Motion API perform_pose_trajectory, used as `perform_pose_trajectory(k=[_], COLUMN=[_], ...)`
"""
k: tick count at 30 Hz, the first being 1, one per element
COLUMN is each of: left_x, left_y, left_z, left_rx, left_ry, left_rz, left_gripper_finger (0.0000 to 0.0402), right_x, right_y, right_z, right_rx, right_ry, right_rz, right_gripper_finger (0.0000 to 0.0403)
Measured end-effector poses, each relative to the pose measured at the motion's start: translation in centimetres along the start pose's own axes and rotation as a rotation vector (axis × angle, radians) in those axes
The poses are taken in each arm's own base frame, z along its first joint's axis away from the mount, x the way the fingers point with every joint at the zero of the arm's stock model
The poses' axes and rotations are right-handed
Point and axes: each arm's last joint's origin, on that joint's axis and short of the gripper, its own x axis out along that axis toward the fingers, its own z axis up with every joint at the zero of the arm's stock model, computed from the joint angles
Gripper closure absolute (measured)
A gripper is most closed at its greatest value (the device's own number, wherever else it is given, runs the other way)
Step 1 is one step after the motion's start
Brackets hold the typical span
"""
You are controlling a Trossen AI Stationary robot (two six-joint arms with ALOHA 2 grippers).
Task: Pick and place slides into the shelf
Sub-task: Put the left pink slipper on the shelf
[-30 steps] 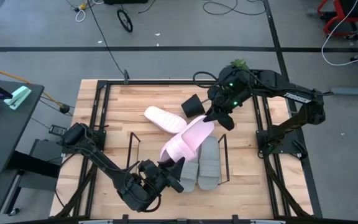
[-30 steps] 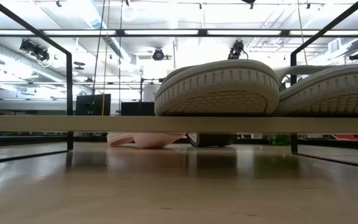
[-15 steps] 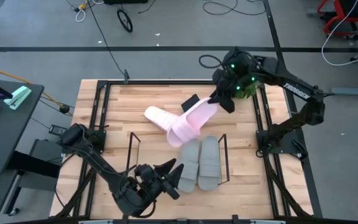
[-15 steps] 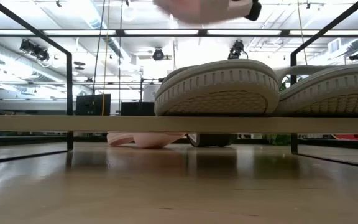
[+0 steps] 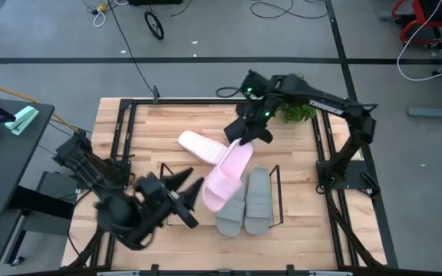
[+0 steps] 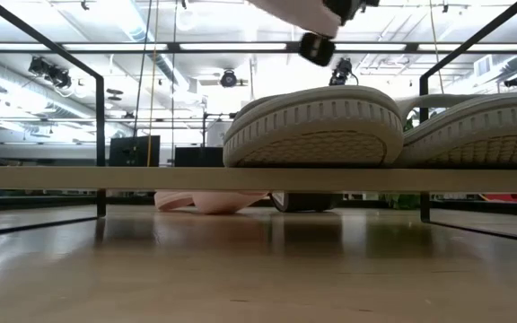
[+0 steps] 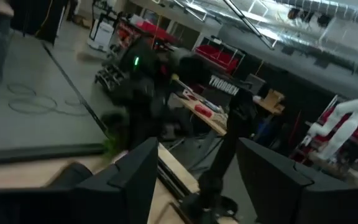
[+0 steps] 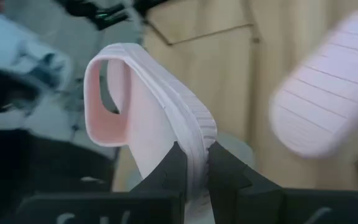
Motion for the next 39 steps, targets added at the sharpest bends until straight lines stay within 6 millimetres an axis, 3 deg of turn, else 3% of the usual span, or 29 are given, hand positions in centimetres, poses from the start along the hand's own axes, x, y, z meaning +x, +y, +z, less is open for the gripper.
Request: perform_pose_trajectory(k=[7, 15, 20, 29, 34, 39], left_x=[0.5, 1.2, 0.9, -0.3, -0.8, -0.8], left_y=[1.7, 3.4, 4.8, 8.1, 9.6, 10.5], left_z=[5.2, 9.0, 11.6, 16.8, 18.6, 19.6], left_rx=[0.101, 0.267, 0.345, 0.417, 0.419, 0.408], left_ry=[-0.008, -0.017, -0.013, 0.006, 0.017, 0.017], left_rz=[0.014, 0.039, 0.033, -0.016, -0.048, -0.048], left_gripper_finger=[0.0202, 0.0224, 0.023, 0.0229, 0.0229, 0.0232], right_x=[5.1, 9.2, 9.7, 9.1, 8.0, 8.3], right_y=[-0.8, -0.4, -0.4, -0.8, -1.0, -2.4], right_z=[1.3, 2.6, 4.0, 6.4, 8.2, 8.7], right_rx=[-0.088, -0.195, -0.138, 0.005, 0.011, 0.026], right_ry=[0.013, -0.018, -0.116, -0.064, -0.042, -0.004], right_rz=[0.169, 0.173, 0.107, 0.095, 0.074, 0.05], right_gripper_finger=[0.036, 0.036, 0.0362, 0.0363, 0.0363, 0.0363])
